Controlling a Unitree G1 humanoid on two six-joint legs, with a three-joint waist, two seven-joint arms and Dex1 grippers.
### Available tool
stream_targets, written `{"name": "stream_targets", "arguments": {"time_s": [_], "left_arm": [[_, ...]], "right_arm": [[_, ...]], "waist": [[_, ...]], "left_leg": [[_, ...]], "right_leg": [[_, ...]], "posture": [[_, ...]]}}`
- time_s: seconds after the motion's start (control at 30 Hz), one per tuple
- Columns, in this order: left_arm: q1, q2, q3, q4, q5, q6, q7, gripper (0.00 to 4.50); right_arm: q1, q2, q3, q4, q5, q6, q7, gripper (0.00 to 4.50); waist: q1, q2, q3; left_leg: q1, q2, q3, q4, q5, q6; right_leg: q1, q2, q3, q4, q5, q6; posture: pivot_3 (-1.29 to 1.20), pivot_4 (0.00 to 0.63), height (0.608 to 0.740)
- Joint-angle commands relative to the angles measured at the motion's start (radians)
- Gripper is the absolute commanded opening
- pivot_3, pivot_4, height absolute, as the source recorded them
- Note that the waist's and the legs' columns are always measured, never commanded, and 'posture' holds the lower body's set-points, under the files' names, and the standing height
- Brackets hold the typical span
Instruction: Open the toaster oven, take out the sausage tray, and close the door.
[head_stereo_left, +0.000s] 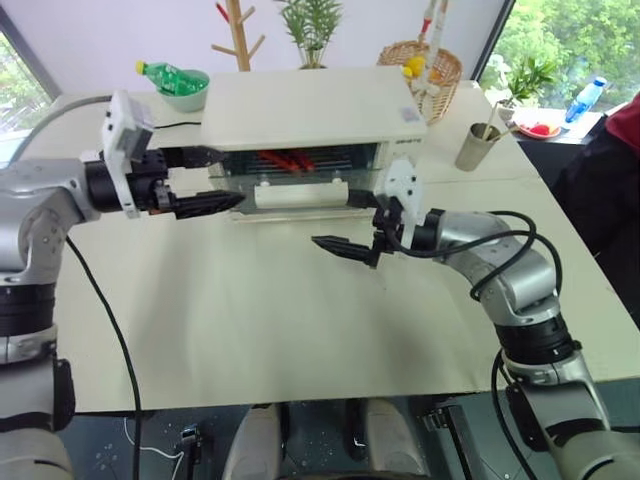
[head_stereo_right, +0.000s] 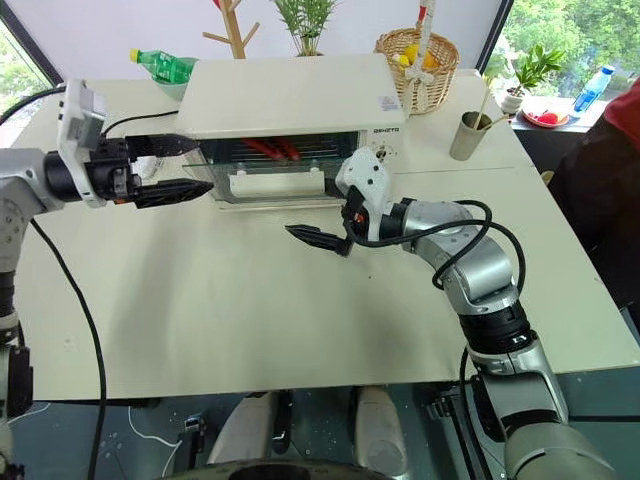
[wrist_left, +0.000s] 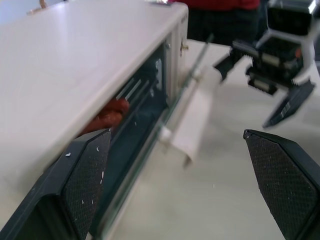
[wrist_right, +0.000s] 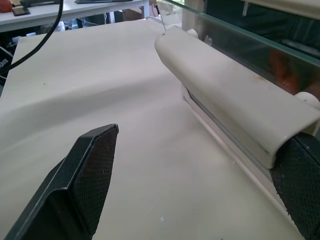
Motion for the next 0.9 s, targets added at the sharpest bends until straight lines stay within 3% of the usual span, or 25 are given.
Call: {"name": "stream_targets", "arguments": {"time_s": [0.03, 0.1, 0.23, 0.37, 0.4, 0.9], "left_arm": [[-0.050, -0.006, 0.003, 0.008, -0.007, 0.009, 0.000, 4.42], [-0.068, -0.015, -0.004, 0.023, -0.005, 0.010, -0.008, 4.42], [-0.090, -0.028, -0.040, 0.058, 0.029, -0.026, -0.026, 2.67], [-0.101, -0.031, -0.066, 0.092, 0.067, -0.064, -0.048, 0.45], [-0.106, -0.030, -0.075, 0.106, 0.079, -0.075, -0.056, 0.12], [-0.095, -0.043, -0.176, 0.214, 0.251, -0.279, -0.161, 0.05]], "right_arm": [[0.012, 0.010, -0.009, -0.083, 0.023, -0.001, -0.012, 4.50], [0.035, 0.013, -0.010, -0.097, 0.020, 0.004, -0.027, 4.50], [0.094, 0.015, -0.002, -0.126, 0.009, 0.004, -0.056, 4.50], [0.124, 0.019, -0.002, -0.141, 0.009, 0.008, -0.079, 4.50], [0.129, 0.021, -0.004, -0.144, 0.009, 0.009, -0.086, 4.50], [0.154, 0.010, -0.015, -0.174, 0.006, 0.013, -0.137, 4.50]], "waist": [[-0.002, 0.000, 0.000], [-0.001, 0.000, 0.000], [0.001, 0.000, 0.000], [0.001, 0.000, 0.000], [0.001, 0.000, 0.000], [0.002, 0.000, 0.000]], "left_leg": [[0.000, 0.000, 0.000, 0.000, 0.000, 0.000], [0.000, 0.000, 0.000, 0.000, 0.000, 0.000], [0.000, 0.000, 0.000, 0.000, 0.000, 0.000], [0.000, 0.000, 0.000, 0.000, 0.000, 0.000], [0.000, 0.000, 0.000, 0.000, 0.000, 0.000], [0.000, 0.000, 0.001, 0.001, 0.000, 0.000]], "right_leg": [[0.000, 0.000, 0.000, 0.000, 0.000, 0.000], [0.000, 0.000, 0.000, 0.000, 0.000, 0.000], [0.000, 0.000, 0.000, 0.000, 0.000, 0.000], [0.000, 0.000, 0.001, 0.000, 0.000, 0.000], [0.000, 0.000, 0.001, 0.000, 0.000, 0.000], [0.000, 0.000, 0.001, 0.000, 0.000, 0.000]], "posture": [[0.00, 0.150, 0.740], [0.00, 0.150, 0.740], [0.00, 0.150, 0.740], [0.00, 0.150, 0.740], [0.00, 0.150, 0.740], [0.00, 0.150, 0.740]]}}
